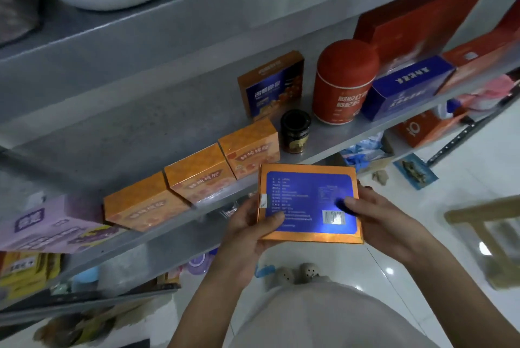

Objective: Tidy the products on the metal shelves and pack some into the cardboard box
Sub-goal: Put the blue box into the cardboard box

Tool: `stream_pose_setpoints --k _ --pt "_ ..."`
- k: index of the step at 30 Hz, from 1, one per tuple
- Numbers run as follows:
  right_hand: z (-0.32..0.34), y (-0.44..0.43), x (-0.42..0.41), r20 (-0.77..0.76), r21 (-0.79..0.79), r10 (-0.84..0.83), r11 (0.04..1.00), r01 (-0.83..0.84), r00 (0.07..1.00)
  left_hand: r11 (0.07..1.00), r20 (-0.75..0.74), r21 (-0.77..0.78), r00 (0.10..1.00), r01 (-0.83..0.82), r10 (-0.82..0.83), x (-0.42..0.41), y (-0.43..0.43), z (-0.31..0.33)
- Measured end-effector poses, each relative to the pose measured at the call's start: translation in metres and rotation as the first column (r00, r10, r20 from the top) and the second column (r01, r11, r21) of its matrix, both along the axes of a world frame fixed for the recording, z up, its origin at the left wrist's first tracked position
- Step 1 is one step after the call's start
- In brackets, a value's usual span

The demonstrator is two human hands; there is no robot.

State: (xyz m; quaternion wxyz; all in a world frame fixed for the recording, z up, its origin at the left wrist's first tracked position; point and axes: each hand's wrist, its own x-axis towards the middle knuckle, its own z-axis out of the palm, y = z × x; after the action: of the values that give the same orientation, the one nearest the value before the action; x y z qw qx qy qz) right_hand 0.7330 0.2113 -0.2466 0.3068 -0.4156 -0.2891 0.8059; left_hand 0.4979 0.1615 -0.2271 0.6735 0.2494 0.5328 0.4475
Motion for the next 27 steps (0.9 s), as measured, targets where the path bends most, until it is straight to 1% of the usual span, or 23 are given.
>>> stream_pose_setpoints --k 2,5,9,12,14,17,19,22,25,27 --pt "0.000 -0.007 0.007 0.038 0.016 0.005 1.000 -0.005 0.999 0.999 0.022 0.003 0.999 0.039 -0.039 0.004 0.004 0.001" --pt "-0.002 -0.016 0.014 0.064 0.049 -0.100 0.994 0.096 0.993 0.993 0.017 0.026 0.993 0.113 -0.113 0.013 0.011 0.001" --pt "0.001 -0.025 0.020 0.058 0.098 -0.242 0.967 0.235 0.969 0.978 -0.041 0.072 0.981 0.195 -0.192 0.026 0.023 0.007" --pt "0.006 -0.029 0.028 0.054 0.147 -0.294 0.948 0.283 0.954 0.962 -0.076 0.125 0.969 0.245 -0.237 0.035 0.028 0.013" --pt "0.008 -0.029 0.037 0.038 0.145 -0.302 0.945 0.294 0.952 0.950 -0.066 0.145 0.961 0.275 -0.268 0.039 0.030 0.016" --pt "0.007 -0.030 0.048 -0.025 0.070 -0.314 0.946 0.315 0.949 0.920 -0.102 0.214 0.944 0.329 -0.314 0.045 0.033 0.019" --pt "0.005 -0.031 0.047 -0.054 -0.002 -0.370 0.929 0.371 0.927 0.898 -0.159 0.241 0.928 0.367 -0.337 0.052 0.031 0.024" --pt "0.006 -0.028 0.037 0.004 -0.063 -0.472 0.880 0.472 0.881 0.837 -0.278 0.271 0.871 0.476 -0.405 0.067 0.026 0.033" --pt "0.006 -0.021 0.031 -0.019 -0.109 -0.546 0.834 0.541 0.838 0.801 -0.404 0.297 0.829 0.519 -0.387 0.078 0.021 0.040" --pt "0.006 -0.019 0.027 -0.013 -0.127 -0.590 0.801 0.584 0.807 0.779 -0.499 0.318 0.794 0.541 -0.348 0.083 0.021 0.041"
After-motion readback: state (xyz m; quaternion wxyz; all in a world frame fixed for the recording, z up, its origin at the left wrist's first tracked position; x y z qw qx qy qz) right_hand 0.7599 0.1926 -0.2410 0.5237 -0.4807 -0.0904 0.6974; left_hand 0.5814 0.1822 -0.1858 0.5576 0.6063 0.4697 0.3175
